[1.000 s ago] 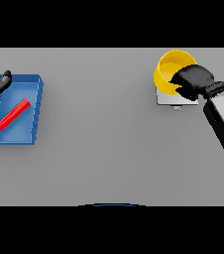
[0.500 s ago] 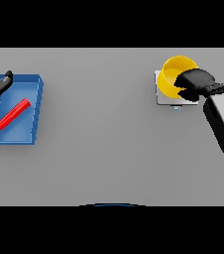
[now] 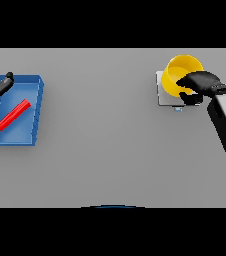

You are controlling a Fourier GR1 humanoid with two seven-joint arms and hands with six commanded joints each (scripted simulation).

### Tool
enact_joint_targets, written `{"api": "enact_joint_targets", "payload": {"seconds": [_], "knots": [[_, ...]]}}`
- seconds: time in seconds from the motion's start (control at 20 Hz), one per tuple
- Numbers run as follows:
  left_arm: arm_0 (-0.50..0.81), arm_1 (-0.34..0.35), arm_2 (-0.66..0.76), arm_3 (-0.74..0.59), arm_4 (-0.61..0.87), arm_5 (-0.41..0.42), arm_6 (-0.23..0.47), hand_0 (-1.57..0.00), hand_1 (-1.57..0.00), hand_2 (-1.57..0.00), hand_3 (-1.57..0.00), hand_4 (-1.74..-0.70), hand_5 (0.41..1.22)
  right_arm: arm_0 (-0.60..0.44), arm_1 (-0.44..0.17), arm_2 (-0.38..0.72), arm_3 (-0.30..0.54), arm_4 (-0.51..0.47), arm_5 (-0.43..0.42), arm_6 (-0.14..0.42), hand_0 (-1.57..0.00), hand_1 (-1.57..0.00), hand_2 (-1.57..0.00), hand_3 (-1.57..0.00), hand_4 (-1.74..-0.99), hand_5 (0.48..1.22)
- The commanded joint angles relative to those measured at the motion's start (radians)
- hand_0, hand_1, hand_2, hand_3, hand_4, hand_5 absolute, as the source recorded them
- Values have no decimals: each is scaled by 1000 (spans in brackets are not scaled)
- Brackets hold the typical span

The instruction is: Pick up the red beaker and tilt it to pour out 1 green nut into yellow bowl. Pick up the yellow bowl and place it on the metallic measuring scale.

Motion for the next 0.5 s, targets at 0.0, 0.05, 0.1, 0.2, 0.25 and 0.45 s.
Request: {"api": "enact_joint_targets", "payload": {"seconds": [0.0, 0.05, 0.1, 0.2, 0.25, 0.45], "knots": [[6, -5, -5, -3, -5, 10, 2, 1, 1, 1, 1, -725, 712, -4, 2, 9, -3, 6, 7, -3, -295, -475, -601, -565, -1517, 902], [7, 3, -4, -23, -3, 15, 1, 1, 1, 1, 1, -724, 708, -3, -1, 16, 2, 14, 1, -11, -236, -380, -519, -525, -1501, 877], [9, 1, -4, -19, -2, 17, 4, 1, 1, 1, 1, -723, 705, -3, -1, 24, 12, 23, -12, -33, -188, -304, -446, -490, -1485, 859], [5, 0, -2, -12, -2, 14, 6, 1, 1, 1, 1, -722, 700, -7, 0, 24, 10, 21, -3, -28, -120, -194, -311, -411, -1456, 827], [1, -5, 4, 1, 4, 8, 1, 1, 1, 1, 1, -722, 699, -4, -1, 27, 4, 20, 7, -31, -96, -155, -251, -378, -1442, 814], [-6, -5, 4, 10, 3, -5, -5, 1, 1, 1, 1, -720, 693, -5, 0, 22, 19, 21, 15, -2, -39, -63, -103, -272, -1410, 759]]}}
